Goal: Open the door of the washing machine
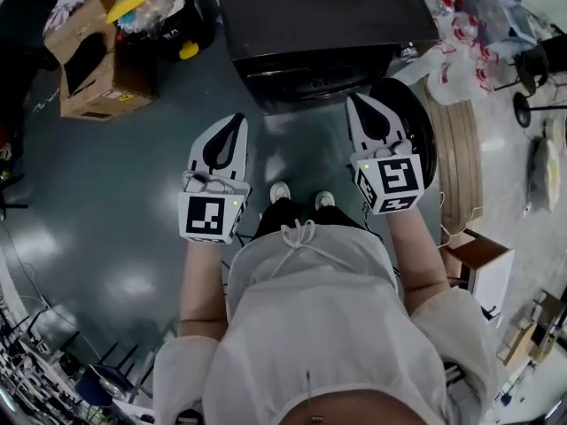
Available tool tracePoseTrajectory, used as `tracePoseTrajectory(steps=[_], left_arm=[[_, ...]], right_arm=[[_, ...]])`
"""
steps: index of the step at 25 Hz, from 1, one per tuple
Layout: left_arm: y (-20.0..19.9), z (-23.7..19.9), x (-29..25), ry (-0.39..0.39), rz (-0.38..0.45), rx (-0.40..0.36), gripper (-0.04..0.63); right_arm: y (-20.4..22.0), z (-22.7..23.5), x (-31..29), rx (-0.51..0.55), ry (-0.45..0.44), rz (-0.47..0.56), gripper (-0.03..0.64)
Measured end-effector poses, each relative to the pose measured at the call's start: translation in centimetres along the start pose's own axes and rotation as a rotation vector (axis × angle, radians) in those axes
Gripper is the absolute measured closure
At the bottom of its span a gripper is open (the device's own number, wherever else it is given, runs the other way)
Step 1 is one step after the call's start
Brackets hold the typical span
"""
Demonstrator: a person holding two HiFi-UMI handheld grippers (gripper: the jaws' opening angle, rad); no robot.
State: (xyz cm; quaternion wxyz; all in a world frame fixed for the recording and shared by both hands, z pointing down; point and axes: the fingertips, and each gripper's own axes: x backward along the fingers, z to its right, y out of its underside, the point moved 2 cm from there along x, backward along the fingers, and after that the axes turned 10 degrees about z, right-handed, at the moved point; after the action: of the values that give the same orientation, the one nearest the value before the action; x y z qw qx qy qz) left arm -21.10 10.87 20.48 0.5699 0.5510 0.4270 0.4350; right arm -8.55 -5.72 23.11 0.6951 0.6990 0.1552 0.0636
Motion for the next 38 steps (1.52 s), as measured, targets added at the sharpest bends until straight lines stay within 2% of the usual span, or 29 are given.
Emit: tracePoseTrajectory(steps=[4,9,15,20,27,38], left_arm=[[-2.5,0.3,0.4,-0.048,0.028,0.005,0.574],[-5.4,1.4,0.9,-0.098,0.050,-0.004,0.574],[-7.7,2.9,0.0,-0.098,0.068,-0.035,0.574],[-8.1,3.5,-0.5,-0.097,0.046,-0.041,0.574],[-8.2,2.9,-1.1,-0.117,0.045,-0.050,0.574],[-8.1,3.2,-1.8,-0.098,0.022,-0.058,0.574]], right_arm=[[-3.0,0.4,0.7,-0.025,-0.030,0.065,0.612],[-5.8,0.6,2.0,0.023,-0.085,0.118,0.612],[-7.7,1.8,3.1,0.037,-0.106,0.150,0.612],[-8.0,2.8,3.5,0.036,-0.108,0.146,0.614],[-8.3,2.4,3.3,0.024,-0.164,0.179,0.614],[-8.4,3.2,3.2,0.003,-0.143,0.199,0.615]])
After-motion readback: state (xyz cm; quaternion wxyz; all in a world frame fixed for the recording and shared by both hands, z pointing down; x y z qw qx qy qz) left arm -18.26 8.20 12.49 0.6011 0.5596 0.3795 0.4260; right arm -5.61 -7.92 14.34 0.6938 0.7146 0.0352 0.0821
